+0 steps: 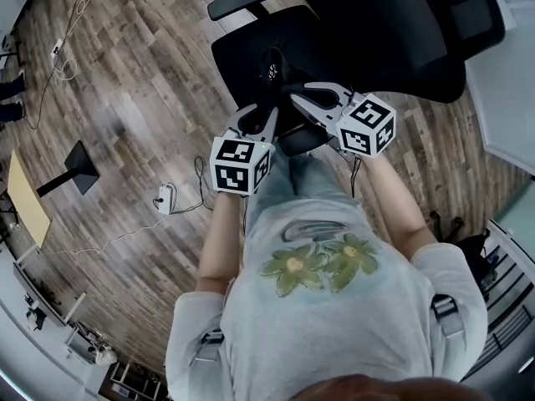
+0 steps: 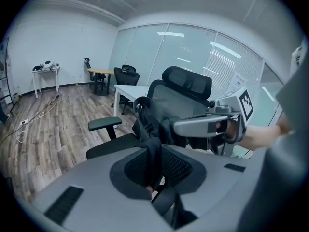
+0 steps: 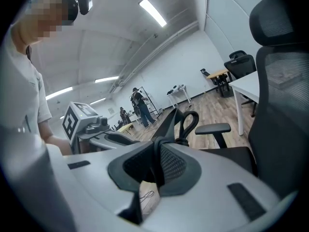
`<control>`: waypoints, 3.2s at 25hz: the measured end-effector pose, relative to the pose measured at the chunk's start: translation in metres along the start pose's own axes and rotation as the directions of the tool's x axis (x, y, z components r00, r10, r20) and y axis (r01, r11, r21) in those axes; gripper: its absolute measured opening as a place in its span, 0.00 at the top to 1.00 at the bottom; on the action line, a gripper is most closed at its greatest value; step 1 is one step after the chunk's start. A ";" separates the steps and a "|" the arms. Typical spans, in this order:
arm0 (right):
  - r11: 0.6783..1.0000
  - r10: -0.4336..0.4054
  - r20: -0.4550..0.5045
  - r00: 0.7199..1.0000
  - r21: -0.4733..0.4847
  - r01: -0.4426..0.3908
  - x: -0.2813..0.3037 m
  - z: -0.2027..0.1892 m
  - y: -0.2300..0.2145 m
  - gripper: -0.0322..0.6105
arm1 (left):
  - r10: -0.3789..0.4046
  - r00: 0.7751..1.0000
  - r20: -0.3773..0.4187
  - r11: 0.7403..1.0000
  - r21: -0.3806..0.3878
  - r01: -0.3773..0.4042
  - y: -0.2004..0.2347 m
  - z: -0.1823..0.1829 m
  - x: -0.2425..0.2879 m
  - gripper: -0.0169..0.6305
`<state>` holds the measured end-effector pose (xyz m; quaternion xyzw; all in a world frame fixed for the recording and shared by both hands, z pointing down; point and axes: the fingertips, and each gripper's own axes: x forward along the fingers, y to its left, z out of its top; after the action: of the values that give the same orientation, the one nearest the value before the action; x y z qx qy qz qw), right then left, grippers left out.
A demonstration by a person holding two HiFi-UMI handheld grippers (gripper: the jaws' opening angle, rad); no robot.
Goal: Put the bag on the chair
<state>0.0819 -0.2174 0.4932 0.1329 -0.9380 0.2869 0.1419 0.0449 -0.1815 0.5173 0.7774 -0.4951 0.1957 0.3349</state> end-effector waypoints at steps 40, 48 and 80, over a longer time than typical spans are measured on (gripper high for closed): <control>0.914 -0.264 -0.509 0.819 0.138 0.380 0.061 -0.231 -0.119 0.88 | -0.024 0.887 -0.461 0.976 -0.202 -0.079 0.084 -0.196 0.127 0.88; 0.904 -0.274 -0.512 0.814 0.152 0.400 0.067 -0.235 -0.125 0.87 | -0.036 0.889 -0.457 0.975 -0.210 -0.069 0.087 -0.200 0.135 0.86; 0.943 -0.303 0.011 0.953 0.150 0.298 -0.016 -0.052 -0.044 0.94 | 0.080 0.994 0.080 0.995 -0.065 -0.075 0.059 -0.007 0.005 0.95</control>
<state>0.1214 -0.2200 0.5514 0.2894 -0.8854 0.3276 0.1580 -0.0060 -0.1965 0.5443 0.7543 -0.5442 0.1607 0.3303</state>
